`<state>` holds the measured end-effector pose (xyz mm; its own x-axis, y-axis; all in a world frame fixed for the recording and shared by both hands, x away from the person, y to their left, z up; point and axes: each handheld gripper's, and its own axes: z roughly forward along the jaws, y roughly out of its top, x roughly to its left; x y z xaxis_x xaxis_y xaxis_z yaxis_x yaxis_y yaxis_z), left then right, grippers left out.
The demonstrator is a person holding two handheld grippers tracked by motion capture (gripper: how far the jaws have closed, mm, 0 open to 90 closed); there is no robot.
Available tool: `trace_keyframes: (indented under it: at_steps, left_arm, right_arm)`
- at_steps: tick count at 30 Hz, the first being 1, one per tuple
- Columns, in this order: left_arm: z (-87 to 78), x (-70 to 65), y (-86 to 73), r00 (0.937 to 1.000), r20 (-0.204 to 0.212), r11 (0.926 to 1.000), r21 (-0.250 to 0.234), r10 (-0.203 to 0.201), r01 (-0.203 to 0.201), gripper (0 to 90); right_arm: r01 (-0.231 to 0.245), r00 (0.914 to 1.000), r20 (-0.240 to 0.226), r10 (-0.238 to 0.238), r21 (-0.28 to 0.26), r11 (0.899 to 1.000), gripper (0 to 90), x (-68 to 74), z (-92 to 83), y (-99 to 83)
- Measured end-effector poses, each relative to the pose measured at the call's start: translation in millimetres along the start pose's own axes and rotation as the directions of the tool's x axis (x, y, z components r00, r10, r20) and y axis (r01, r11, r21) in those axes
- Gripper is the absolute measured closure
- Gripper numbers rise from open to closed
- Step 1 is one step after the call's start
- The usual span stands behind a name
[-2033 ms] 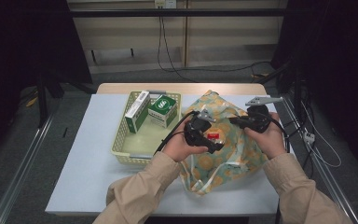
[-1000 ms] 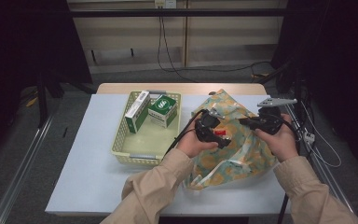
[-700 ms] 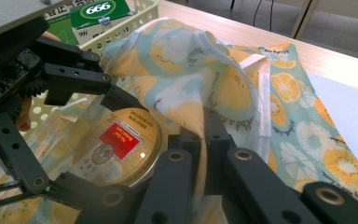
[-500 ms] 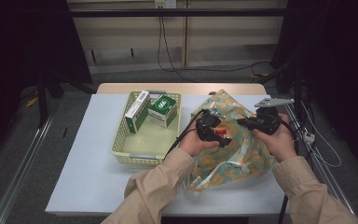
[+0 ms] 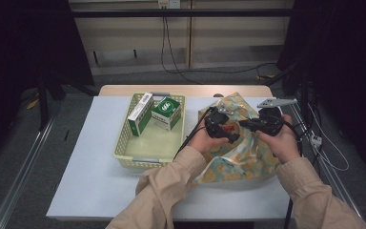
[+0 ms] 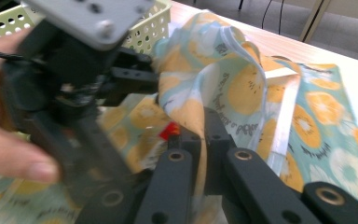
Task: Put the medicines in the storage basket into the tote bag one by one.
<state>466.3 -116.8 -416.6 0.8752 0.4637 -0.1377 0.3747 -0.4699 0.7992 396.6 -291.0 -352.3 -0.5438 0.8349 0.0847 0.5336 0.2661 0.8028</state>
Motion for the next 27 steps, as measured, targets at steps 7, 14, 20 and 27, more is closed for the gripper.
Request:
trace_keyframes:
  at_steps: [7,14,20,27]
  left_arm:
    - [-15.2,-3.4,0.0,0.9994,0.012,0.9938,0.106,0.034,-0.035,8.6]
    - [-59.1,-10.3,5.0,0.9986,0.012,0.9953,0.081,0.052,-0.053,9.9]
    - [-94.5,-6.2,6.1,0.9986,-0.004,0.9974,0.049,0.053,-0.053,9.6]
    - [-124.6,14.6,-2.8,0.9989,-0.039,0.9986,0.048,0.024,-0.022,8.9]
  right_arm:
    - [-0.009,0.9999,0.004,0.009,0.007,1.000,90.0,-4.8,0.9,-2.9]
    - [-0.015,0.9998,0.010,0.015,0.026,1.000,90.0,-6.4,0.4,-13.6]
    - [-0.017,0.9998,0.010,0.017,0.032,0.999,90.0,-1.1,2.5,-19.3]
    - [-0.012,0.9999,0.011,0.011,0.032,0.999,90.0,2.2,4.5,-17.9]
